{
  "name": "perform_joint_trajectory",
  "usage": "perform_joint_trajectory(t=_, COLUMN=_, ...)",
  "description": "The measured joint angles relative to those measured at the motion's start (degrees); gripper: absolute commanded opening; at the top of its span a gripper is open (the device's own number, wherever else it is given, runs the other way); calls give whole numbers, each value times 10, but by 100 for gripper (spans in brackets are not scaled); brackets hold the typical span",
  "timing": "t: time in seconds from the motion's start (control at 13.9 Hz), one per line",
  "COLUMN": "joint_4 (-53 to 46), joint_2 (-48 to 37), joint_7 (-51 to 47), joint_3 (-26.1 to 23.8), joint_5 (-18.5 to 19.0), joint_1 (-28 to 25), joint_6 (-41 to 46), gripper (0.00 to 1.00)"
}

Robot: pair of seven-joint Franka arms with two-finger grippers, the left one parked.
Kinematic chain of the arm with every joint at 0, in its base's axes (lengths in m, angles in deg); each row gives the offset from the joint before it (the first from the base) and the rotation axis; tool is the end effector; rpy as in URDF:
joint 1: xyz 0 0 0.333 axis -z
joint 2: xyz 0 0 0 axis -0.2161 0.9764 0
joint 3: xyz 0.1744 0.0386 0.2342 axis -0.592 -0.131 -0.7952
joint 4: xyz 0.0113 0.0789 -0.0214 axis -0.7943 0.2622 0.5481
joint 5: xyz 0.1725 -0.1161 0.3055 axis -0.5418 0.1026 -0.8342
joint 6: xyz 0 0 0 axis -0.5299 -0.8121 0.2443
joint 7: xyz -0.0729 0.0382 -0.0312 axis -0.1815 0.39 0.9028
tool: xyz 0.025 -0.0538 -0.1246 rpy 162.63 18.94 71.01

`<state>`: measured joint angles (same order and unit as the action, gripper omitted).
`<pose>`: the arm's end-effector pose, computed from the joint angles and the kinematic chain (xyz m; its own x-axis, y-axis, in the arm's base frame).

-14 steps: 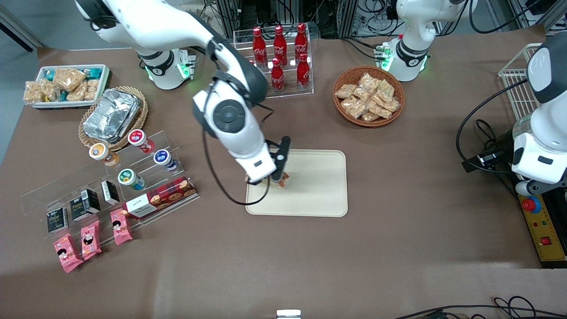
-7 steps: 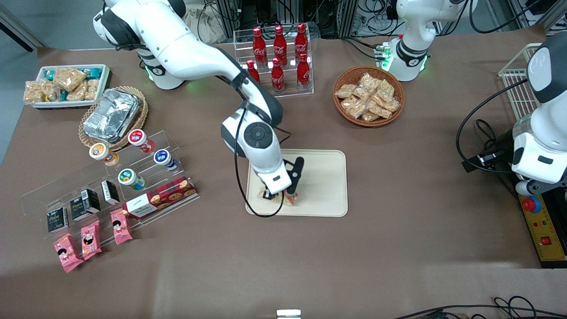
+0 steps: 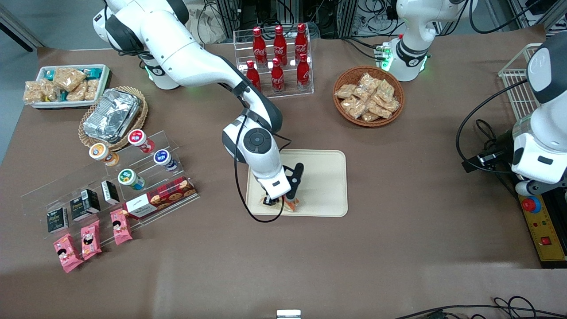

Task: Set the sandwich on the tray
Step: 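Lower the held sandwich onto the cream tray, then open the right gripper and withdraw it from the tray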

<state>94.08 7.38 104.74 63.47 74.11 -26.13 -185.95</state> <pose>0.5543 0.4550 0.2235 0.3152 0.9421 0.1148 0.9379 -0.3277 0.1142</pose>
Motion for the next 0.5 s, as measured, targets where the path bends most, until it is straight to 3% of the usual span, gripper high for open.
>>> perform_joint_trajectory(t=0.07, joint_4=0, joint_2=0, joint_7=-1, joint_3=0, joint_5=0, joint_1=-4, joint_6=-1, gripper=70)
perform_joint_trajectory(t=0.22, joint_4=0, joint_2=0, joint_7=-4, joint_3=0, joint_5=0, joint_1=-9, joint_6=-5, gripper=75)
perform_joint_trajectory(t=0.29, joint_4=0, joint_2=0, joint_7=-5, joint_3=0, joint_5=0, joint_1=-10, joint_6=-6, gripper=100)
perform_joint_trajectory(t=0.5, joint_4=-5, joint_2=-2, joint_7=-5, joint_3=1, joint_5=0, joint_1=-9, joint_6=-9, gripper=100)
